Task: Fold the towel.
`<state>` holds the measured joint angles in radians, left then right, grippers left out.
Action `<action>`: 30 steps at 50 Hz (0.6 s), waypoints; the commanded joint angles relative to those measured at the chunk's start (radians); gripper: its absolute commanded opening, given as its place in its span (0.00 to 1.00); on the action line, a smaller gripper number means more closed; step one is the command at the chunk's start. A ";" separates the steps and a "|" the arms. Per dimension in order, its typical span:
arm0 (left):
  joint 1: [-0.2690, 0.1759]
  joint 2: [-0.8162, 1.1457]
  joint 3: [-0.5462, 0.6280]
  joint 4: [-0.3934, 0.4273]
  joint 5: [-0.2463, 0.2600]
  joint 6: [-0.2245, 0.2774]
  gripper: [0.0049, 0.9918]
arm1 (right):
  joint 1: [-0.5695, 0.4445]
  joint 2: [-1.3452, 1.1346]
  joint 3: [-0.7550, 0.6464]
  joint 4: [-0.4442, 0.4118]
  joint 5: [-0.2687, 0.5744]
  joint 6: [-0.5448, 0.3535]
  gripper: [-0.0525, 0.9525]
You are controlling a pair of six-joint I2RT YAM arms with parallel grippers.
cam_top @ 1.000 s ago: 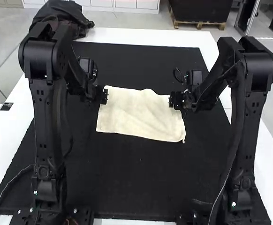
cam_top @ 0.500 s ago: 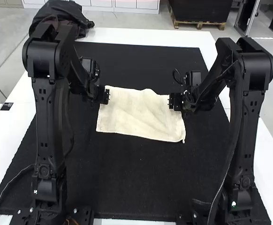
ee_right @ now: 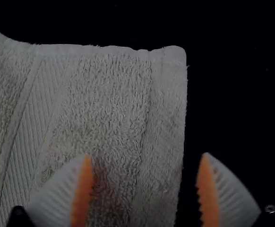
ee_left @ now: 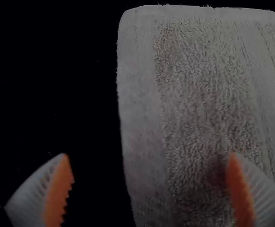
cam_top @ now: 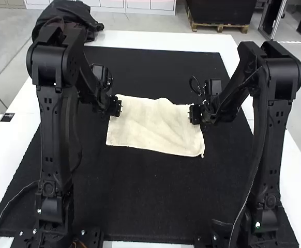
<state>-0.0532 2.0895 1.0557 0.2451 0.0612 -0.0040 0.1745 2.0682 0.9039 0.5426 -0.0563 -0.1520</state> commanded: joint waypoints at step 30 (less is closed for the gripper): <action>0.009 -0.042 -0.037 0.072 -0.058 0.064 0.02 | -0.032 -0.068 -0.016 0.000 -0.037 -0.001 0.03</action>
<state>-0.0654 2.0945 1.0336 0.3153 0.0658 0.0483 0.1593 2.0571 0.9020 0.5404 -0.0799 -0.1658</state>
